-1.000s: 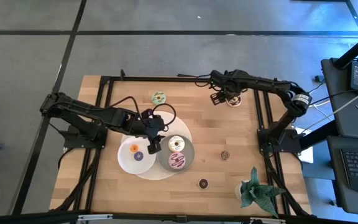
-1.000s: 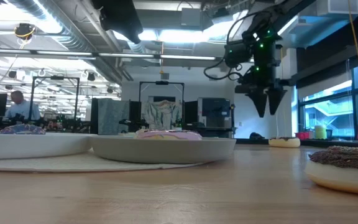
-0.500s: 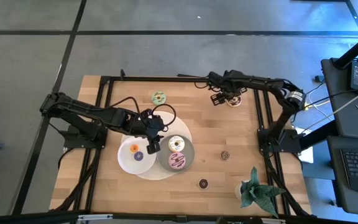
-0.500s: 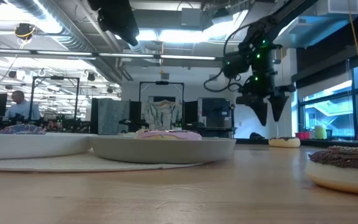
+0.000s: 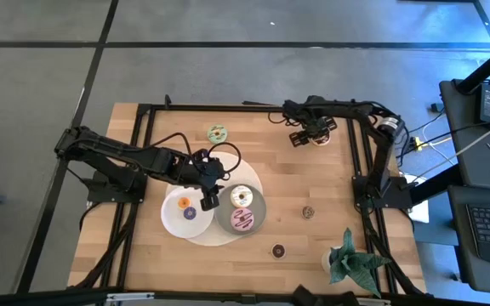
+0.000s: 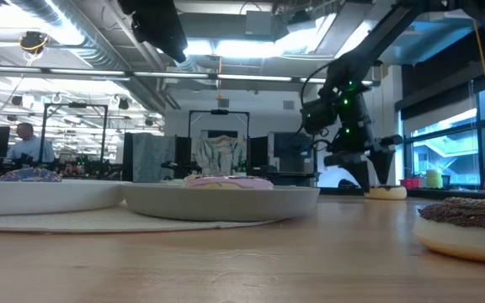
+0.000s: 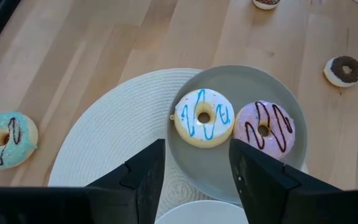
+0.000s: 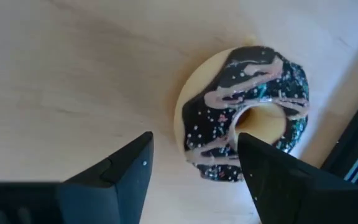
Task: Pick & Place donuts
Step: Put the big black donuts on the gray plate
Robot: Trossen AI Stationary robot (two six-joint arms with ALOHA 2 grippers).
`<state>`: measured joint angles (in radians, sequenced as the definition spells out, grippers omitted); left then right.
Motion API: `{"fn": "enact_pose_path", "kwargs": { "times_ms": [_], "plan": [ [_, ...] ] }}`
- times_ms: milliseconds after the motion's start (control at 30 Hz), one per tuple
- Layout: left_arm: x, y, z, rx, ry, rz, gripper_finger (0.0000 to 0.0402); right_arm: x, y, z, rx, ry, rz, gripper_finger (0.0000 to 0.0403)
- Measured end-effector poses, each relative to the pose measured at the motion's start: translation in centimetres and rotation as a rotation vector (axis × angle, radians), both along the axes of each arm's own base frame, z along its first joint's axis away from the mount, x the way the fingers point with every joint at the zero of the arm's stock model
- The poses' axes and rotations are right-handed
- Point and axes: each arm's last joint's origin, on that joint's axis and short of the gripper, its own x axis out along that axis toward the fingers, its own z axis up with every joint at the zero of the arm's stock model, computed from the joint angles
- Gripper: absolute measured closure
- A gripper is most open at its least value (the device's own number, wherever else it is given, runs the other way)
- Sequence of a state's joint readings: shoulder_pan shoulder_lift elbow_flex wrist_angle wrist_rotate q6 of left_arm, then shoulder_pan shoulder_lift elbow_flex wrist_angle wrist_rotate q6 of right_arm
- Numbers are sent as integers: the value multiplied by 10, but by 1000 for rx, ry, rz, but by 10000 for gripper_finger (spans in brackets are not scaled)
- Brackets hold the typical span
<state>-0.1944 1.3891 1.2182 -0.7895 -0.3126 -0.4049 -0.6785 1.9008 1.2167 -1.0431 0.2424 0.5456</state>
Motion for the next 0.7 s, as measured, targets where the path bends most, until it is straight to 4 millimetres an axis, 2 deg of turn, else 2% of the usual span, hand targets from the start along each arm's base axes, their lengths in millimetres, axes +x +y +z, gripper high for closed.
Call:
{"fn": "enact_pose_path", "kwargs": {
  "times_ms": [500,700],
  "plan": [
    [0,0,0,6,-5,10,227,-2,-2,-5,14,70,112,293],
    [0,0,0,-3,-9,22,231,-2,-2,-5,16,76,134,319]
  ]
}}
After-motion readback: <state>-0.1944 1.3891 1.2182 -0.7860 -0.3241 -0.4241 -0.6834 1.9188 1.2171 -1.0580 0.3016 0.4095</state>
